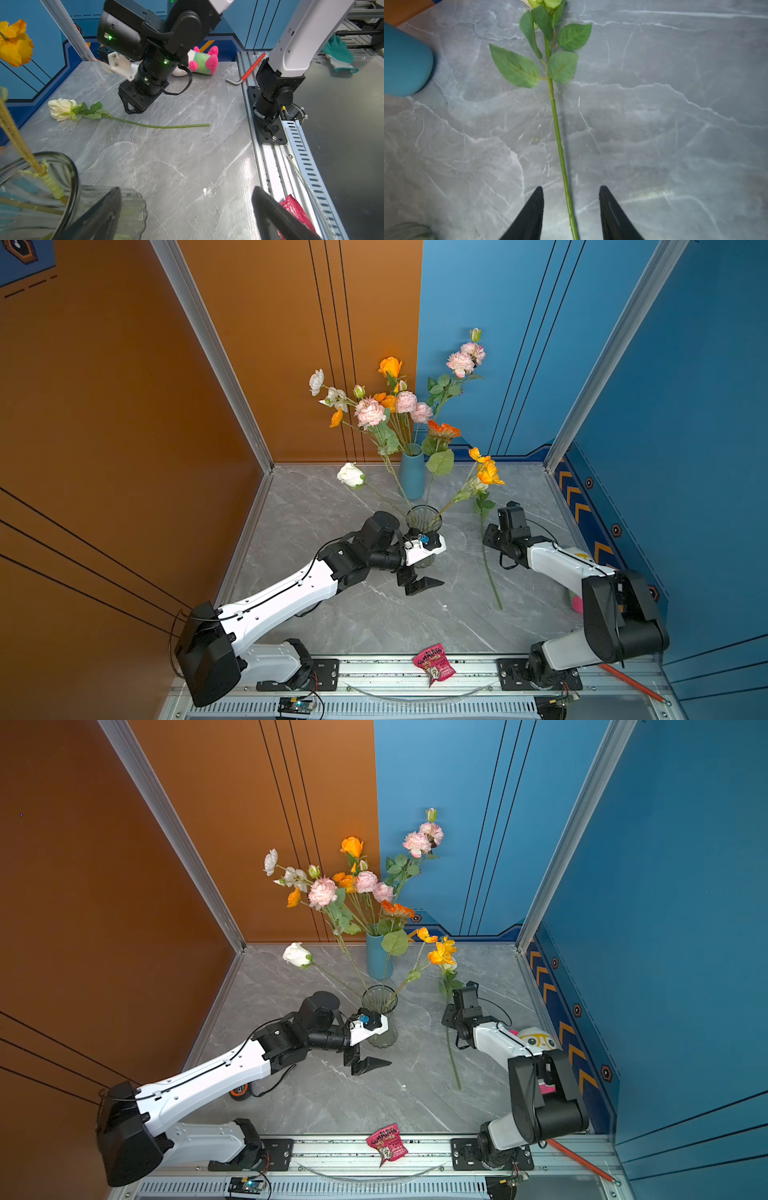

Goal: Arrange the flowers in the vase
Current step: 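Lower the right gripper onto the last white rose stem and close it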

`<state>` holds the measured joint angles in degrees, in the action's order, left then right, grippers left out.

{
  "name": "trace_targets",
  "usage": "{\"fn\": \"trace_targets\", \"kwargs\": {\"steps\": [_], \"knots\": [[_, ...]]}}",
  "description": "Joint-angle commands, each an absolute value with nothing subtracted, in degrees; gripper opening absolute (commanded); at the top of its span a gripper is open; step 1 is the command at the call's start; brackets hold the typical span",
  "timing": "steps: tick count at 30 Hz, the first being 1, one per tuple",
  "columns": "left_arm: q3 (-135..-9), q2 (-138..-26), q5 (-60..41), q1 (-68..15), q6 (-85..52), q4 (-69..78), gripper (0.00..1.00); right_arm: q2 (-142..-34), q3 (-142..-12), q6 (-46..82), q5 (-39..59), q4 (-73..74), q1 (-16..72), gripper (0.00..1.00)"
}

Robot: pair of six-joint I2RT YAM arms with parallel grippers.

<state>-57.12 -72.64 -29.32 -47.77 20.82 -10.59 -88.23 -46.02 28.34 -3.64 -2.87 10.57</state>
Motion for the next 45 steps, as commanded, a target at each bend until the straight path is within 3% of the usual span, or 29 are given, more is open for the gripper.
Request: {"fn": "trace_targets", "kwargs": {"steps": [1,8,32,45], "knots": [[-58.6,-72.75,-28.54,-48.32,22.11,-12.74,0.98,-93.47,-50.42,27.51,0.75,-0.6,10.06,0.42],[-58.62,-72.7,-28.5,-48.35,22.32,-12.74,0.98,-101.42,-56.44,27.42,-1.09,-3.08,9.42,0.36],[-60.64,-71.8,-29.95,-48.42,22.57,-13.45,0.98,-111.19,-64.28,26.42,1.35,-9.52,8.88,0.32],[-60.29,-71.11,-29.11,-48.46,23.02,-13.42,0.98,-110.61,-62.58,26.17,4.04,-6.7,8.17,0.13]]}}
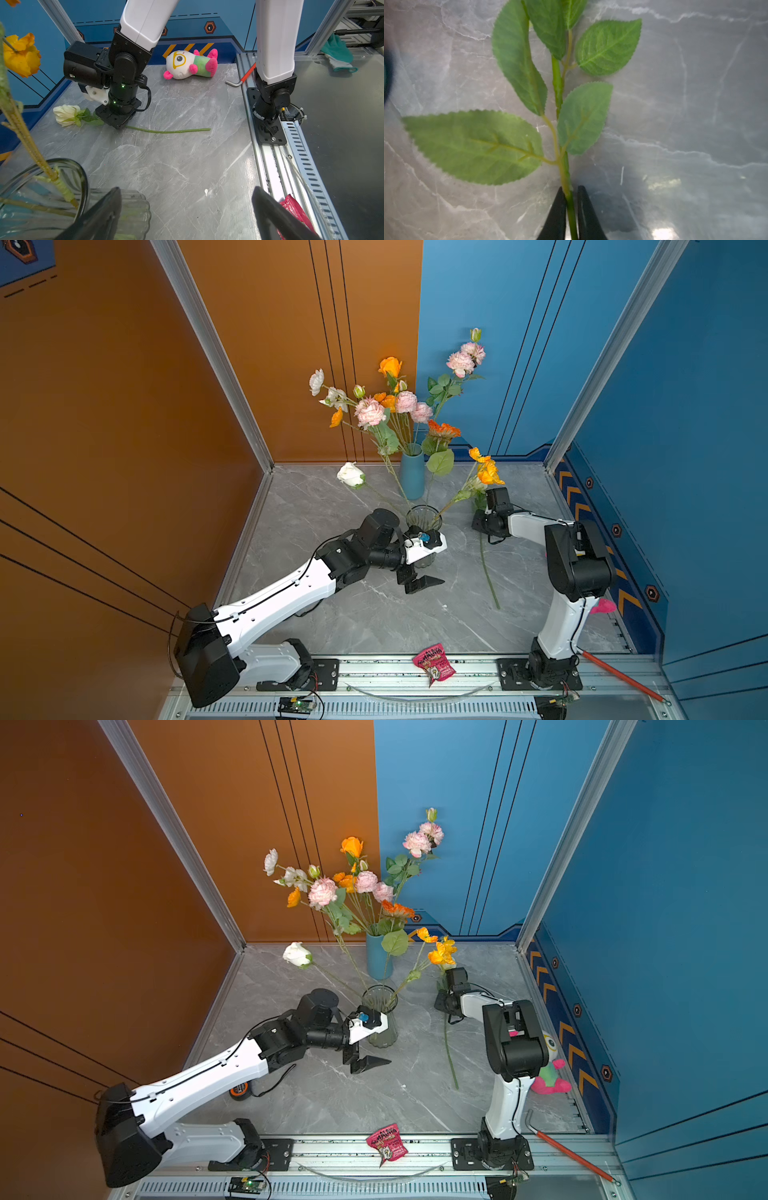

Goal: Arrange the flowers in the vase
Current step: 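Lower the right gripper onto the last white rose stem and close it, then lift the white rose upright with the right gripper over the glass vase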

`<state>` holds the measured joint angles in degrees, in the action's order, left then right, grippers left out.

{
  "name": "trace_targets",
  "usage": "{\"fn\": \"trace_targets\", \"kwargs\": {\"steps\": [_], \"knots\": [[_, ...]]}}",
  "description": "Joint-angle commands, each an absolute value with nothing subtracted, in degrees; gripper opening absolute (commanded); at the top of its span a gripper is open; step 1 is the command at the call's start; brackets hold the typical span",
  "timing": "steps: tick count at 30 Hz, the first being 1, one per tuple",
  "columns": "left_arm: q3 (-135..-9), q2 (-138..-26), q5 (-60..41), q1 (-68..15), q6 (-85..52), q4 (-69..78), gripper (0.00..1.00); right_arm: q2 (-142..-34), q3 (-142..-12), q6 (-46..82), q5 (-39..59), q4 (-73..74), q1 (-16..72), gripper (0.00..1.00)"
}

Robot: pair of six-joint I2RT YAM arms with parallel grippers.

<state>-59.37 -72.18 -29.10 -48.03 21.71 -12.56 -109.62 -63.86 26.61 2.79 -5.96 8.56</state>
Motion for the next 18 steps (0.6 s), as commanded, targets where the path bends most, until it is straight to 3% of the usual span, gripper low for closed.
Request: {"fn": "trace_targets", "kwargs": {"steps": [1,10,18], "knots": [[-60.31,-71.07,-29.12,-48.51,23.02,-13.45,0.98,-110.15,-61.94,26.07,4.25,-5.91,8.17,0.12],[-60.21,-71.15,-28.11,-48.48,24.12,-14.12,0.98,-104.74,-54.01,26.27,5.02,4.07,8.17,0.02],[-60.21,-70.19,-28.15,-47.31,24.5,-14.3,0.98,-101.08,-49.22,28.22,6.37,7.99,7.14,0.0]]}}
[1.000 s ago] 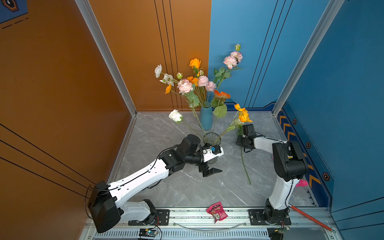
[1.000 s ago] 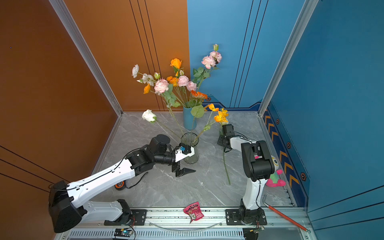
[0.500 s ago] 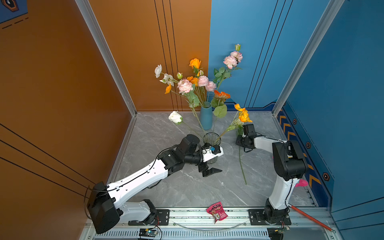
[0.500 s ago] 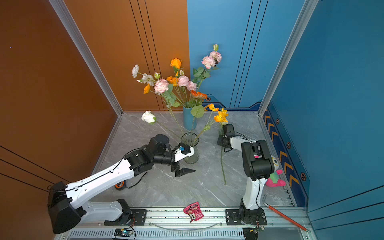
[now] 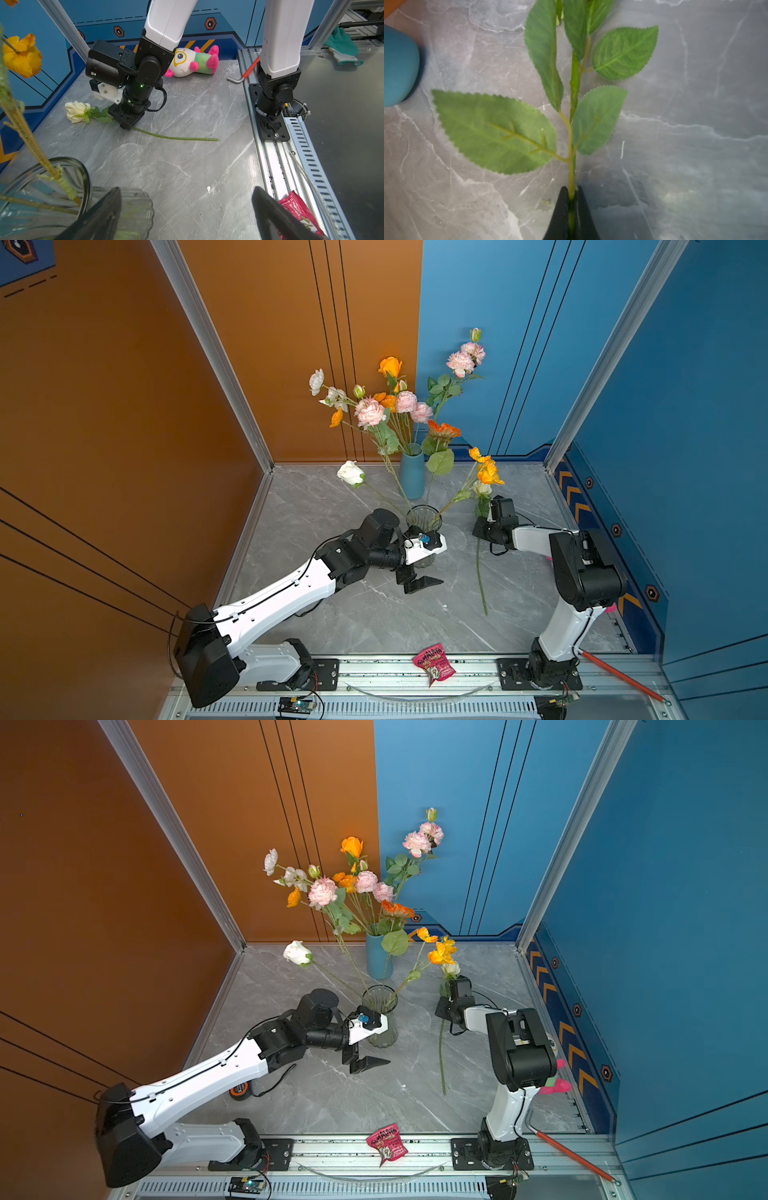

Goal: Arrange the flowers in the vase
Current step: 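Lift the white rose upright with the right gripper over the glass vase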

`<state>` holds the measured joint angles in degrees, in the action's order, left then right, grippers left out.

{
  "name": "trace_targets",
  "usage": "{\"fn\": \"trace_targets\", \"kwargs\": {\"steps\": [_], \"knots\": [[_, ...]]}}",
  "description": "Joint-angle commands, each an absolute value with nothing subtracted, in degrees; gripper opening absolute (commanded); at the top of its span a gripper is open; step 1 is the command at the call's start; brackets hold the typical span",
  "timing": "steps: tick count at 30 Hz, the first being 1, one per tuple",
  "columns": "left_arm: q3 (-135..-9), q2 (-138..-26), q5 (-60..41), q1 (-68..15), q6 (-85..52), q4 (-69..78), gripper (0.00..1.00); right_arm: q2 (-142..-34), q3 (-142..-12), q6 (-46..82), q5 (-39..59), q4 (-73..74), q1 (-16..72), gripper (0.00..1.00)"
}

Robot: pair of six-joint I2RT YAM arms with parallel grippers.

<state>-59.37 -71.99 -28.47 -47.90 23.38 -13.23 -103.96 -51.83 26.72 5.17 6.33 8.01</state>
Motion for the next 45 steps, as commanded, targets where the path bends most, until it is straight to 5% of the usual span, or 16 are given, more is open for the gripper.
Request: {"fn": "trace_targets", "kwargs": {"steps": [1,8,23,35,45], "knots": [[-60.21,-69.99,-27.99,-47.22,24.6,-14.25,0.98,-100.1,-47.77,28.66,6.7,8.77,6.97,0.0],[-60.6,-67.78,-30.46,-44.02,23.72,-14.02,0.98,-82.03,-41.45,31.68,5.01,4.17,7.8,0.0],[-57.31,-62.61,-40.43,-28.67,16.02,-3.2,0.98,-36.81,-44.18,27.01,-24.26,-21.98,22.73,0.0],[-55.85,-60.48,-40.68,-27.0,17.27,-1.89,0.98,-46.79,-62.31,9.31,-24.09,-4.78,43.07,0.0],[-56.09,-61.0,-41.71,-26.81,16.7,-1.85,0.98,-60.77,-68.12,-7.88,-22.82,26.1,57.85,0.0]]}}
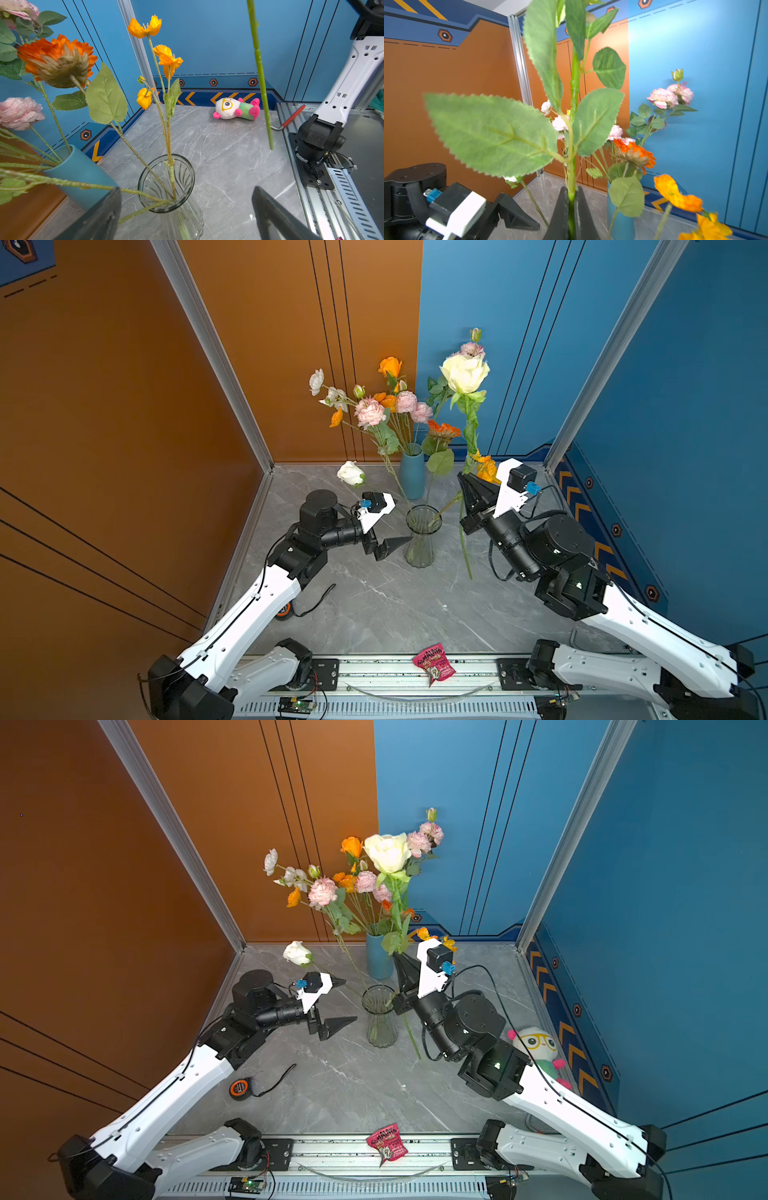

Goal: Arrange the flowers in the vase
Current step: 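Lift the white rose upright with the right gripper over the glass vase, then lower the white rose stem into the glass vase with the right gripper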

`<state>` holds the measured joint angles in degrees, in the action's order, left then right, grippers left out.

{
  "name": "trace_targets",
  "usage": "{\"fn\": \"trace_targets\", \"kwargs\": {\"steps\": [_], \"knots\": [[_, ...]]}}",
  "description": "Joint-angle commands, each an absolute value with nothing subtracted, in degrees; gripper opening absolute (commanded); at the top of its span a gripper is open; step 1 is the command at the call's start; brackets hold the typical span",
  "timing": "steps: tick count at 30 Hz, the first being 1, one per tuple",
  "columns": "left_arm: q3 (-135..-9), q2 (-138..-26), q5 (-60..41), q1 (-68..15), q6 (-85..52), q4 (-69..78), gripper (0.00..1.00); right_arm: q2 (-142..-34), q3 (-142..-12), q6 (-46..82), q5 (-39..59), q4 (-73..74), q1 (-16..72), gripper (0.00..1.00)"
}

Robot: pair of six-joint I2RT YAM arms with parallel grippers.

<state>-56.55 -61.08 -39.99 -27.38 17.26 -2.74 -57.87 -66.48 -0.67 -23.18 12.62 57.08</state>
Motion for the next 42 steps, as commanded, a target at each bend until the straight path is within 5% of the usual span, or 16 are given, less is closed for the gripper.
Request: {"fn": "trace_targets", "kwargs": {"steps": [1,5,16,32,42], "knots": [[-56.09,-61.0,-41.78,-26.81,16.7,-1.85,0.98,-62.18,-68.4,-8.75,-22.85,28.61,58.0,0.0],[-56.07,-61.25,-41.67,-26.62,16.7,-1.9,0.98,-68.92,-69.47,-13.23,-22.34,42.32,58.17,0.0],[-56.54,-62.14,-42.93,-25.17,15.82,-1.87,0.98,-80.6,-75.07,-15.73,-22.59,51.55,55.68,0.0],[-56.99,-62.93,-44.52,-24.43,14.86,-1.7,0.98,-91.1,-57.43,-17.71,-28.03,81.3,52.88,0.0],[-57.47,-63.36,-45.54,-24.15,14.06,-1.68,0.98,-90.52,-50.8,-19.95,-32.55,81.32,55.61,0.0]]}}
